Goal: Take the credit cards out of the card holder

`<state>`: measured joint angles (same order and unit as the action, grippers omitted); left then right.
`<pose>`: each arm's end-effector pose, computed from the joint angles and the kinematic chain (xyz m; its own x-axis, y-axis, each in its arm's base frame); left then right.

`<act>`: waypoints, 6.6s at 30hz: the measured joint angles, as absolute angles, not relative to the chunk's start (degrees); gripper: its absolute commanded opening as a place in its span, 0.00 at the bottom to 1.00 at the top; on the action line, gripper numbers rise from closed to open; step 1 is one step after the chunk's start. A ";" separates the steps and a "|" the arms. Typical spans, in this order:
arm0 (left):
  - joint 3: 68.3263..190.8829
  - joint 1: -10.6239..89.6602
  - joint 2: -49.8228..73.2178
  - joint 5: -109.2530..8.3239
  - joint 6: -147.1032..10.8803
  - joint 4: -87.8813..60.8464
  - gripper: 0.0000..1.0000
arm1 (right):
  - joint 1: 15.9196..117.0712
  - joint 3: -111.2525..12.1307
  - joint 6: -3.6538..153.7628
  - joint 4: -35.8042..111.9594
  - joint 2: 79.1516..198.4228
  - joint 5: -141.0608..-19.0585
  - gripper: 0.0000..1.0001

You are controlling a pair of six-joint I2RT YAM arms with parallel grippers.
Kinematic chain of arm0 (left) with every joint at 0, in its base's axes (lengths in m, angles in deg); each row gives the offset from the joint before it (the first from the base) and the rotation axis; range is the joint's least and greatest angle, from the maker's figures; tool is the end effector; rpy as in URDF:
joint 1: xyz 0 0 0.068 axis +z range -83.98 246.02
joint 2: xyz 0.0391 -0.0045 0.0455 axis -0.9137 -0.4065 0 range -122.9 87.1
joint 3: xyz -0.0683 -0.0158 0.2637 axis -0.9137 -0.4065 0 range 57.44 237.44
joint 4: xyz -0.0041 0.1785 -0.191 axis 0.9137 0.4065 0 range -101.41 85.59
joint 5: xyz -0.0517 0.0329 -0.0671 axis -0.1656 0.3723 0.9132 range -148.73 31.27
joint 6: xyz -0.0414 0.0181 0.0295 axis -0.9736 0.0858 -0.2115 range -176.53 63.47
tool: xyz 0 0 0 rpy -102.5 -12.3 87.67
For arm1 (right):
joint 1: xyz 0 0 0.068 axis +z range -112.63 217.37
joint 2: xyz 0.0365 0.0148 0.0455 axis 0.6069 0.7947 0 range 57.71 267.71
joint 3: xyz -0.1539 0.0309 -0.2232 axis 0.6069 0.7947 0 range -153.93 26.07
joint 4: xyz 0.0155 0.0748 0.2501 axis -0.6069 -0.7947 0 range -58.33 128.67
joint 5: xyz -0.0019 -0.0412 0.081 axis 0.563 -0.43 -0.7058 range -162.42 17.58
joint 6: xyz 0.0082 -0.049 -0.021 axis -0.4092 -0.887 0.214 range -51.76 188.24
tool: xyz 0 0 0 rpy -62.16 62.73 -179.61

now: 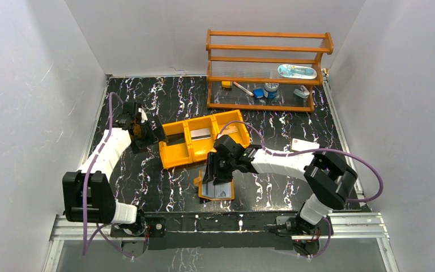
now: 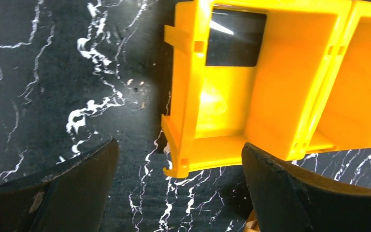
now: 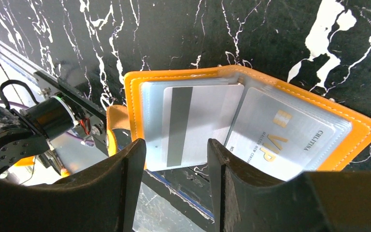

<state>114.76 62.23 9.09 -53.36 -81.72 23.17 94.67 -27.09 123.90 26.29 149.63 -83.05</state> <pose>0.2770 -0.0217 0.2514 -0.7927 -0.3721 -0.4828 -0.2414 0.9189 -0.3119 0.1705 0.2778 0.1859 -0.9718 -0.0117 -0.2353 -0.1545 0.7856 0.5992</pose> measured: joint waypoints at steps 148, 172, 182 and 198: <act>93.77 28.81 8.10 -42.19 -93.59 8.51 0.01 | 94.32 -15.79 132.79 37.26 148.88 -85.00 0.37; 96.70 28.76 14.42 -42.58 -95.56 9.36 0.70 | 94.16 -16.69 132.09 32.39 147.44 -82.44 0.45; 96.70 28.26 5.61 -38.91 -94.01 7.24 0.41 | 94.10 -16.69 132.18 32.56 147.44 -82.75 0.45; 95.81 27.91 4.17 -39.50 -93.50 5.73 0.18 | 93.79 -16.23 133.23 32.39 146.57 -81.74 0.49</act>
